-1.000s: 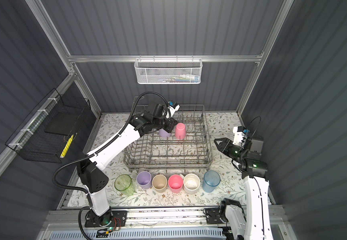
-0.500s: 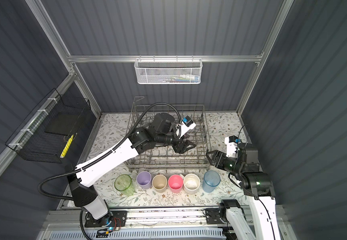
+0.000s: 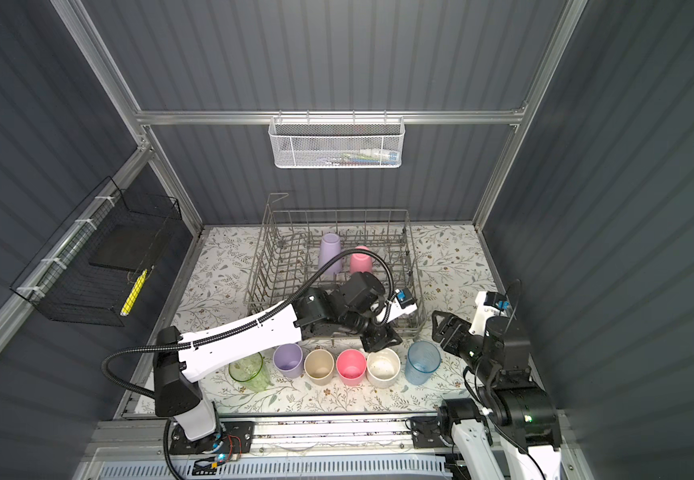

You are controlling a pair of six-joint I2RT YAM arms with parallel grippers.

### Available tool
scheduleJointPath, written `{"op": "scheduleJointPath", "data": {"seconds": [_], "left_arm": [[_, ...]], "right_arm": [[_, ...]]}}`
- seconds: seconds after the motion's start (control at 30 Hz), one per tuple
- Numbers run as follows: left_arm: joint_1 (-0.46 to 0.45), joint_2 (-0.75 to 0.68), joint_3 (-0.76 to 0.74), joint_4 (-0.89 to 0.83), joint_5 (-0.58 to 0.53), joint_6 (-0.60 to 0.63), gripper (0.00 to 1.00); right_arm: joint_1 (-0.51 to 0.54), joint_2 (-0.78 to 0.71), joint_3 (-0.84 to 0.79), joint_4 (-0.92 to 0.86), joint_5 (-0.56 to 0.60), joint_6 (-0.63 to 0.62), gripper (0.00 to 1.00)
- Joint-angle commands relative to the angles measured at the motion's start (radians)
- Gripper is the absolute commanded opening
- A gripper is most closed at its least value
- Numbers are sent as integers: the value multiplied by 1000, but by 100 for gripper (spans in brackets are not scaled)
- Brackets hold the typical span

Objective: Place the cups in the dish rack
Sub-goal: 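Raise the left gripper from the rack and move it over the clear blue cup, then lower the left gripper and close it on the blue cup's rim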

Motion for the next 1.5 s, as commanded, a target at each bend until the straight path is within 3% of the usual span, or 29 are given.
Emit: {"op": "scheduleJointPath", "data": {"seconds": [0.0, 0.23, 1.2, 1.47], "left_arm": [[-11, 51, 1, 11, 14, -32, 47], [-12, 153, 60, 11, 23, -55, 46], [-12, 367, 279, -79, -10, -80, 41], [-12, 382, 294, -111, -16, -78, 33]], "right_arm": [[1, -34, 28, -14, 137, 13, 78], [1, -86, 34, -43, 208, 6, 81], [1, -125, -23, -33, 187, -26, 84], [1, -127, -39, -22, 182, -23, 84]]}}
